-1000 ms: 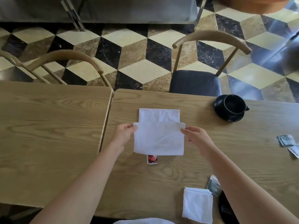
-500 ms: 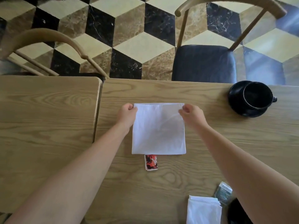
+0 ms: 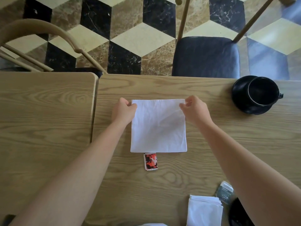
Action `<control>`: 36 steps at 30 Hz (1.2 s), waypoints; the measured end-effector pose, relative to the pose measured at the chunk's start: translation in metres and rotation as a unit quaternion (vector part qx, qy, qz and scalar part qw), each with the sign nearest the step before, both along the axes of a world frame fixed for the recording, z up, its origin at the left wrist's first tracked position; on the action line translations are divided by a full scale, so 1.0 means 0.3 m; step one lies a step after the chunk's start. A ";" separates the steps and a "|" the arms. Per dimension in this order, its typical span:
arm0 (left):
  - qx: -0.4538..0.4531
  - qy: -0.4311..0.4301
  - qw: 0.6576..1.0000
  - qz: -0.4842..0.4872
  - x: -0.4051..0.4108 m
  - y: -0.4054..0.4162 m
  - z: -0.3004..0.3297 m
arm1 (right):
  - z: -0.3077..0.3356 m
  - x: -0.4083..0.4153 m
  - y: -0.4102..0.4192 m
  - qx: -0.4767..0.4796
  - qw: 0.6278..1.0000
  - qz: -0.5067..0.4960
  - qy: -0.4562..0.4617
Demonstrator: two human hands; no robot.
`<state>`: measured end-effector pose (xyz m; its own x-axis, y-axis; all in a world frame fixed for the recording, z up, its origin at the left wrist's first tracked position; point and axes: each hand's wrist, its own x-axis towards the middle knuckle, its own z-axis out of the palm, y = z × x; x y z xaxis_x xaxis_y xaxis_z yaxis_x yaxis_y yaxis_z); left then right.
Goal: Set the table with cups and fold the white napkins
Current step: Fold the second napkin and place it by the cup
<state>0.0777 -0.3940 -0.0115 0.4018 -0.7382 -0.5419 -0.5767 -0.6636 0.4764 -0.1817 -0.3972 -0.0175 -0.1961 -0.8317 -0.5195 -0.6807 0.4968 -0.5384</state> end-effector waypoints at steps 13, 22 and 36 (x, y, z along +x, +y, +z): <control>0.079 0.192 0.969 -0.133 -0.134 0.425 -0.029 | -0.007 0.268 0.441 0.075 0.973 -0.026 -0.216; 0.135 0.192 0.967 -0.102 -0.061 0.409 -0.073 | -0.026 0.198 0.463 0.108 0.970 0.051 -0.210; 0.040 0.023 0.998 0.044 0.053 0.489 -0.022 | -0.021 0.024 0.503 0.015 0.989 -0.138 -0.048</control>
<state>0.0937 -0.2473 -0.0182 0.4363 -0.6547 -0.6173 -0.4926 -0.7478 0.4451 -0.1744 -0.2463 -0.0239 -0.3625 -0.7365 -0.5711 -0.4631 0.6741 -0.5754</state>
